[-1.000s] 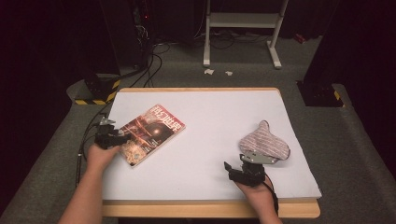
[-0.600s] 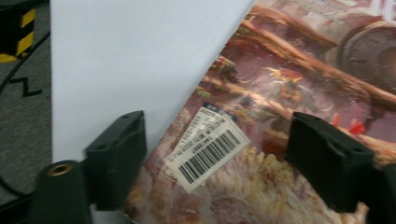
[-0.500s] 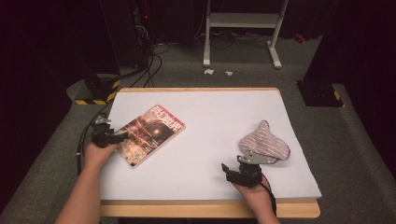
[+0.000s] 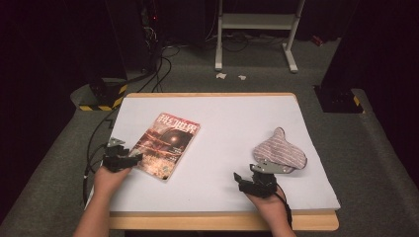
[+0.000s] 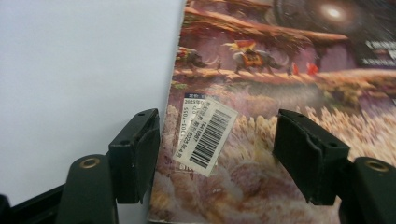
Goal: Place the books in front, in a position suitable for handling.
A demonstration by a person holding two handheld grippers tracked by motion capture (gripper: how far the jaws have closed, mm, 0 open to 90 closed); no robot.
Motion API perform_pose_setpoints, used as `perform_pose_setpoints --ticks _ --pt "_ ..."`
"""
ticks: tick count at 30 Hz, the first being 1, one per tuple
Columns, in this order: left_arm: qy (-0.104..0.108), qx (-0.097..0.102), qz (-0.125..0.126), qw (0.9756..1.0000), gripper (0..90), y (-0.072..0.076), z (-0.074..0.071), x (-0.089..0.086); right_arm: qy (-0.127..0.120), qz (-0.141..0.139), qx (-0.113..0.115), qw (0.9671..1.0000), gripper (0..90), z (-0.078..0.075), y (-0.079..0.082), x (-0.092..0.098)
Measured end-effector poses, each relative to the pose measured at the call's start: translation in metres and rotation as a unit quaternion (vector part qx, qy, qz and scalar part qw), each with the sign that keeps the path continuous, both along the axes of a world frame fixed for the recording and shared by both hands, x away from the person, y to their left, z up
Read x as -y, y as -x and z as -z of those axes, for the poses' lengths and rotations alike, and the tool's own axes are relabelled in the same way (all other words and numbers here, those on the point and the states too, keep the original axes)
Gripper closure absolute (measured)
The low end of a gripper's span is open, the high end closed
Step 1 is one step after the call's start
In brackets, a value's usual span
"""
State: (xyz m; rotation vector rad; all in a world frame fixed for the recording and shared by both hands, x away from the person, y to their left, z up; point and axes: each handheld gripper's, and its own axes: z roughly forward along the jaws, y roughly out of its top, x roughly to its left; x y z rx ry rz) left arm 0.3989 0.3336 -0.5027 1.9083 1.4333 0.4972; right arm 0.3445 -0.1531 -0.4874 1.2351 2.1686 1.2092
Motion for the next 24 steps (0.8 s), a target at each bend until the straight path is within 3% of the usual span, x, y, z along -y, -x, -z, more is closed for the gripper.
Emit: perform_pose_setpoints --ticks 10,14,18,24 --pt "0.006 0.005 0.009 0.9999 31.9 0.037 0.001 0.034 -0.001 -0.004 -0.002 1.0000 29.2 0.000 0.000 0.001" --pt "0.005 0.009 0.015 0.9998 32.0 0.045 0.001 0.041 -0.003 -0.003 0.000 1.0000 29.3 0.000 0.000 0.004" --pt "0.002 0.039 0.010 0.9992 36.8 0.054 -0.003 0.041 -0.002 -0.003 0.000 1.0000 29.4 0.000 0.000 0.004" --pt "-0.010 0.056 0.005 0.9983 36.4 0.070 -0.013 0.040 -0.001 -0.001 0.001 1.0000 29.3 0.000 0.001 0.006"
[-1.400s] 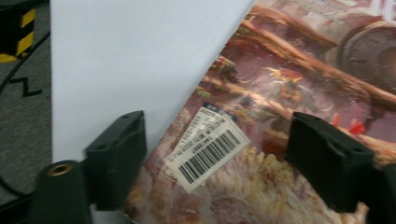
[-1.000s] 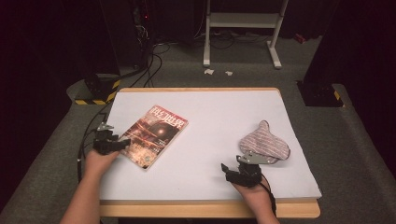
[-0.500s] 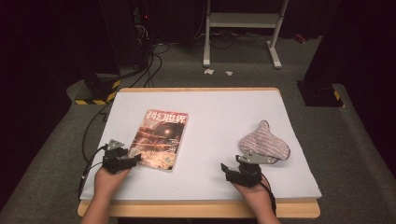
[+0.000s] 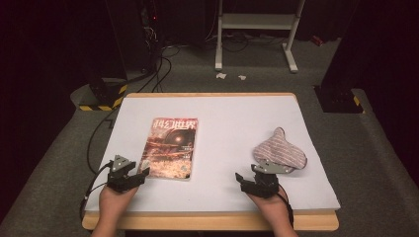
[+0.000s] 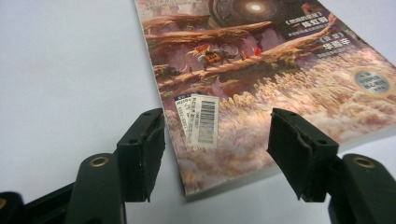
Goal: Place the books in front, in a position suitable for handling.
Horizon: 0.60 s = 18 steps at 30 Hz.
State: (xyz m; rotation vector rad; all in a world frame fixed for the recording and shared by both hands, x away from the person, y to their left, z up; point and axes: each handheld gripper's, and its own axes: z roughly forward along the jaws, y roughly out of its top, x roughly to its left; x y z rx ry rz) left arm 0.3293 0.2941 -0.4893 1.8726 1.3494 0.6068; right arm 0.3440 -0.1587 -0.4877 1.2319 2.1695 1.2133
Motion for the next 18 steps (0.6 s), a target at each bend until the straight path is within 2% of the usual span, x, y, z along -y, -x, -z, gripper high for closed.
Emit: perform_pose_setpoints --ticks 5,9,14,16,18 --pt "-0.006 0.008 -0.010 0.9999 34.6 0.015 -0.006 0.001 -0.001 0.000 0.000 1.0000 29.4 -0.001 0.001 -0.001" --pt "-0.007 0.010 -0.001 0.9999 33.5 0.021 -0.009 0.011 -0.001 -0.002 0.001 1.0000 29.3 -0.001 0.002 -0.002" --pt "-0.012 -0.004 -0.003 0.9999 30.6 0.008 -0.002 0.019 0.000 -0.005 0.003 1.0000 29.6 -0.002 0.003 -0.004" --pt "-0.010 -0.011 -0.005 0.9999 29.8 -0.001 0.003 0.019 -0.001 -0.007 0.002 1.0000 30.0 -0.002 0.003 -0.004" --pt "0.002 -0.028 -0.006 0.9996 29.0 -0.013 0.008 0.015 0.000 -0.012 0.002 0.9999 30.6 -0.001 0.003 -0.005"
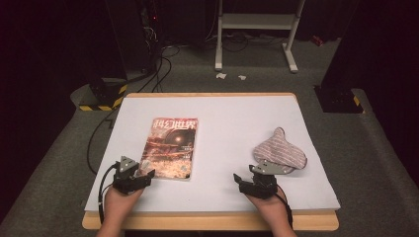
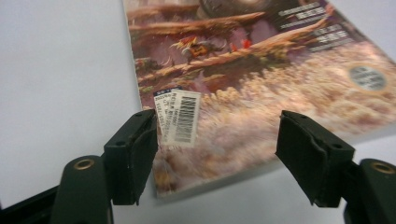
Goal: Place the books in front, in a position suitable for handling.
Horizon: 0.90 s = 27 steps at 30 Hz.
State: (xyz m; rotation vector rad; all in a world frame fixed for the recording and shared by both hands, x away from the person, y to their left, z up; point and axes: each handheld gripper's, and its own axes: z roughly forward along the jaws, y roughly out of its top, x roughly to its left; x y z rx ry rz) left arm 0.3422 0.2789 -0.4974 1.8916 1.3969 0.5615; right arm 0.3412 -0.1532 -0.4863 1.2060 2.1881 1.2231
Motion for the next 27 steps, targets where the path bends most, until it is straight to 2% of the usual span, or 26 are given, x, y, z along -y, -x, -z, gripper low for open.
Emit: perform_pose_setpoints --ticks 1,5,7,12,14,17,21,25,27 --pt "0.003 -0.006 -0.002 1.0000 29.0 -0.005 0.002 -0.002 0.001 -0.002 -0.002 1.0000 30.9 0.000 0.000 -0.001" --pt "0.009 -0.005 -0.003 0.9999 29.7 -0.020 0.001 -0.006 0.007 -0.009 -0.001 0.9999 31.2 0.002 0.001 -0.005" --pt "0.015 -0.012 -0.001 0.9998 31.0 -0.029 0.001 -0.007 0.005 -0.013 -0.003 0.9999 31.8 0.004 0.001 -0.010" --pt "0.004 -0.032 0.001 0.9995 30.9 -0.039 0.004 -0.009 0.009 -0.030 -0.006 0.9995 32.1 0.006 -0.001 -0.029" --pt "0.010 -0.025 0.003 0.9996 30.2 -0.038 0.006 -0.011 0.008 -0.033 -0.006 0.9994 31.2 0.006 -0.004 -0.037" --pt "0.014 -0.016 0.004 0.9998 30.3 -0.036 0.008 -0.011 0.013 -0.039 -0.012 0.9991 30.9 0.007 -0.012 -0.055" --pt "0.018 -0.016 0.006 0.9997 32.4 -0.036 0.008 -0.012 0.018 -0.042 -0.015 0.9989 31.2 0.006 -0.024 -0.081" --pt "0.017 -0.017 0.006 0.9997 32.4 -0.036 0.008 -0.012 0.029 -0.053 -0.014 0.9981 31.2 0.006 -0.038 -0.119" --pt "0.016 -0.017 0.006 0.9997 32.5 -0.036 0.008 -0.012 0.030 -0.057 -0.020 0.9977 31.2 0.007 -0.045 -0.135"
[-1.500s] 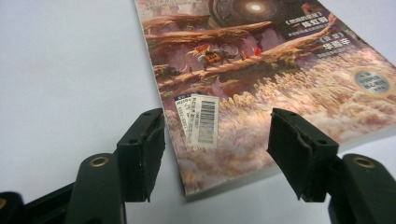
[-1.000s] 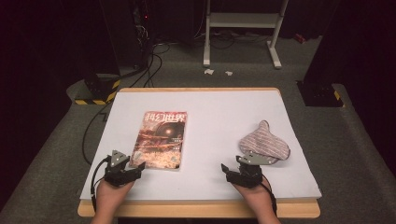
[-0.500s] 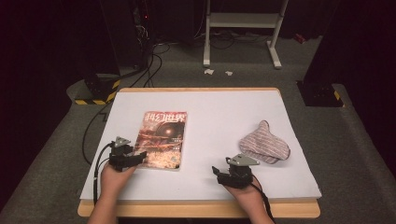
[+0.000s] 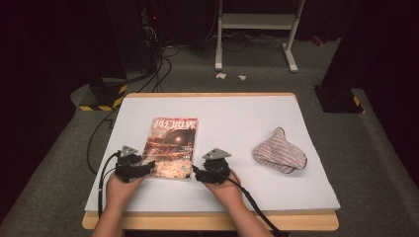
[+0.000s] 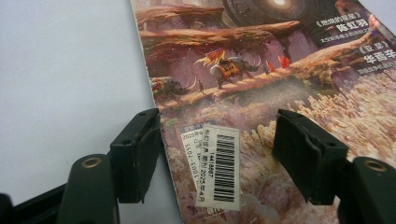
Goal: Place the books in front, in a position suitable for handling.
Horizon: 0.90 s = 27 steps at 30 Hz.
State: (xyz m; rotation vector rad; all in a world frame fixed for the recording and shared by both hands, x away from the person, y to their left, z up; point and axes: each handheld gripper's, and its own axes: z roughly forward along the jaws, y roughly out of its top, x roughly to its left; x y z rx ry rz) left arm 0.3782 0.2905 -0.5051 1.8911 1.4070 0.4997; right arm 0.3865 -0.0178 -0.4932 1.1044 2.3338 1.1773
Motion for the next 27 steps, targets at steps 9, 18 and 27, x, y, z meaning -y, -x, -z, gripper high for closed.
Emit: perform_pose_setpoints --ticks 9,18,27 --pt "0.001 0.001 0.003 1.0000 33.0 0.000 0.000 0.001 0.011 0.004 -0.041 0.9991 31.4 0.013 -0.028 -0.040" --pt "0.004 -0.001 0.019 0.9998 36.4 0.003 0.000 0.009 0.018 0.008 -0.051 0.9985 36.4 0.011 -0.027 -0.038" --pt "0.002 -0.001 0.050 0.9988 37.0 0.008 0.000 0.029 0.019 0.015 -0.046 0.9986 36.5 0.011 -0.018 -0.016"
